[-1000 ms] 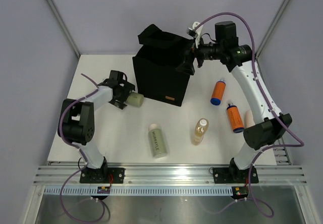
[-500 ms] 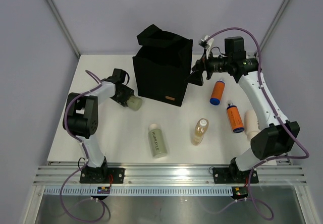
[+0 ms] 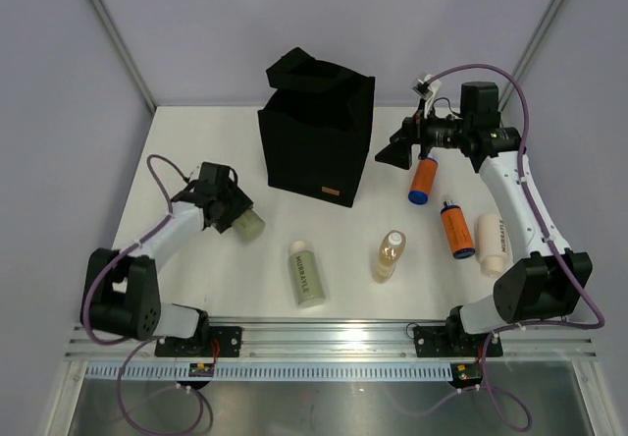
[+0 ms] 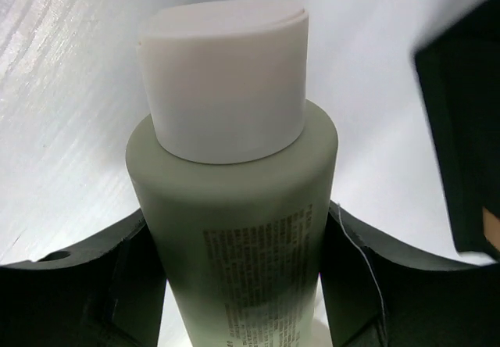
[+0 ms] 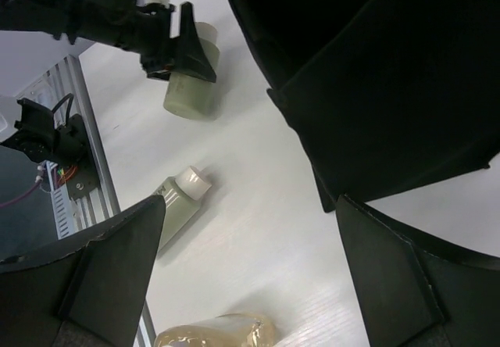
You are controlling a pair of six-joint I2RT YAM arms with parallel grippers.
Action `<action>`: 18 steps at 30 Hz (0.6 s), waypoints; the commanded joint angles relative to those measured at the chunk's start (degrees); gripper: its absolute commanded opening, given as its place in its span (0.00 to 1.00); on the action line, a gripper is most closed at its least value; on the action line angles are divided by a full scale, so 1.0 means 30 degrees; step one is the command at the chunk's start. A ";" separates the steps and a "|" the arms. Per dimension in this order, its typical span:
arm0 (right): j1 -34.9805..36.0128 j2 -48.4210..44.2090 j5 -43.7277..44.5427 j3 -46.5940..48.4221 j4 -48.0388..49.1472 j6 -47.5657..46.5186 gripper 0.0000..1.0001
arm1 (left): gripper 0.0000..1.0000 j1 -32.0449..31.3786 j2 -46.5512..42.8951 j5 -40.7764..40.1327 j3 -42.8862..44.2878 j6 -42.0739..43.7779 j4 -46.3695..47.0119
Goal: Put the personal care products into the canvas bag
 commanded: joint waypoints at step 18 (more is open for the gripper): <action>-0.1560 -0.2037 -0.0155 -0.1602 0.0001 -0.0540 1.00 | 0.00 -0.4792 -0.4115 0.1051 0.9991 0.8100 0.7690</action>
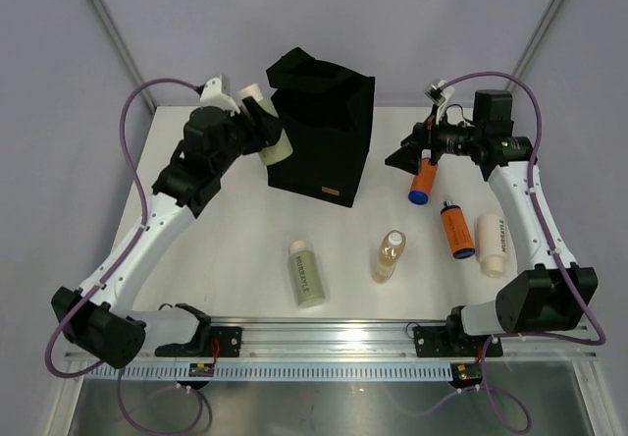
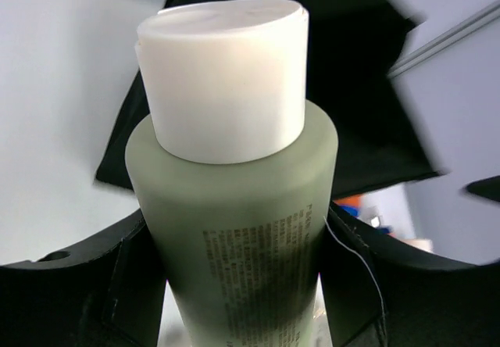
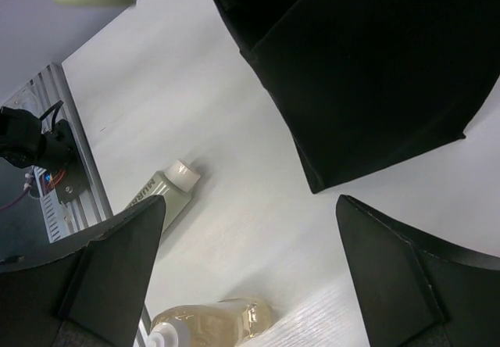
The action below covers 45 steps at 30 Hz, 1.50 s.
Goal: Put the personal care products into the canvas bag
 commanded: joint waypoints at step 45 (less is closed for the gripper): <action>-0.1289 0.1739 0.8622 -0.2257 0.2097 0.5988 0.99 | 0.99 -0.1579 0.9605 0.3203 0.9441 0.5375 0.3820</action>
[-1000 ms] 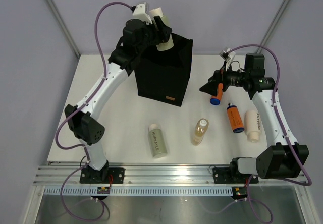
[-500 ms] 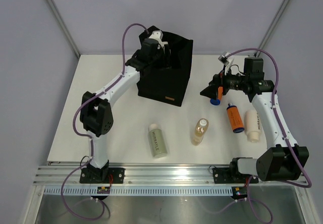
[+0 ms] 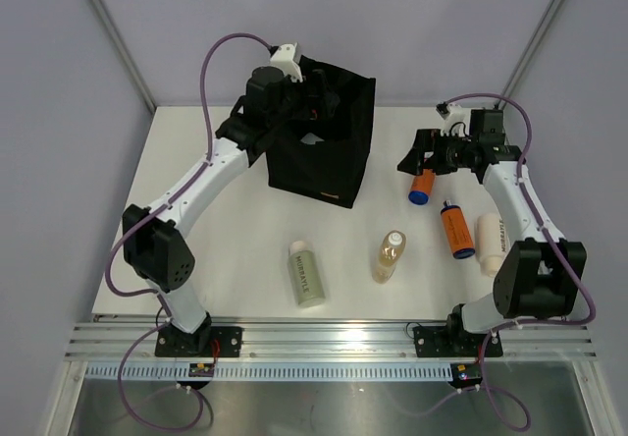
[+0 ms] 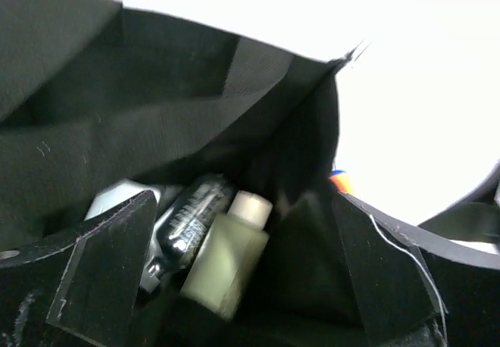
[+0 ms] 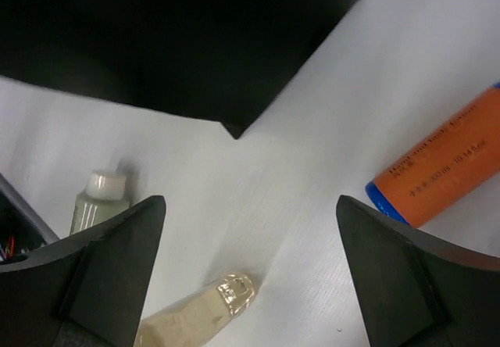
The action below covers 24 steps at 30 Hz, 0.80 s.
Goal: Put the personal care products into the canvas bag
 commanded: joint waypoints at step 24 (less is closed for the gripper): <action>0.1568 1.2154 1.6200 0.8070 -0.4774 0.8958 0.99 | 0.99 0.0214 -1.7524 -0.4524 -1.3663 -0.1590 -0.2151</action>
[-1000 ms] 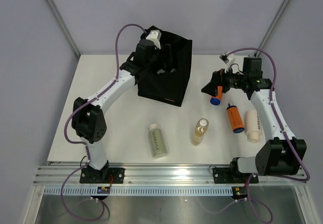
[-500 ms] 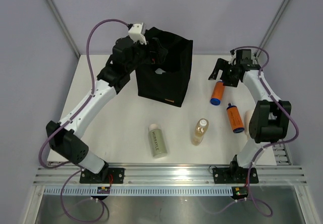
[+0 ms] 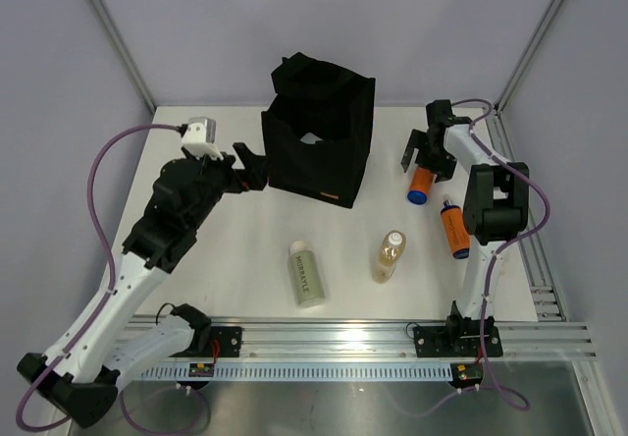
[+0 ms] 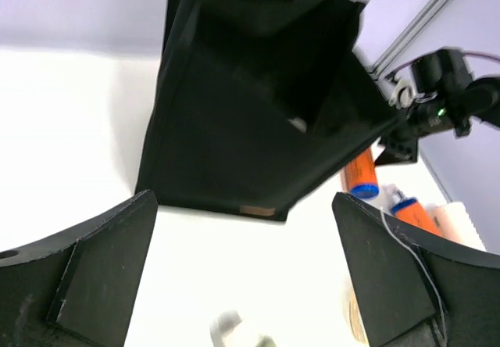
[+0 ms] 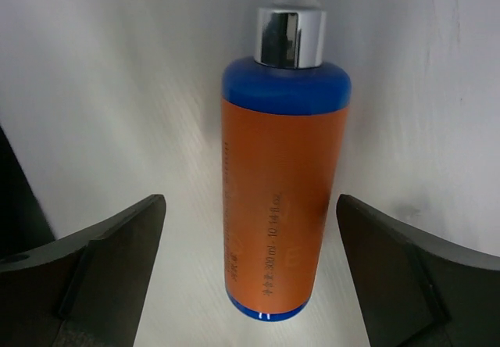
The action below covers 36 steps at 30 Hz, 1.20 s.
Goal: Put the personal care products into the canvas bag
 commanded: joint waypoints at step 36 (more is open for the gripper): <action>-0.4370 -0.5790 -1.8387 -0.4288 0.5794 -0.3882 0.00 | 0.99 0.0069 -0.4813 -0.0332 -0.6658 -0.5668 -0.1034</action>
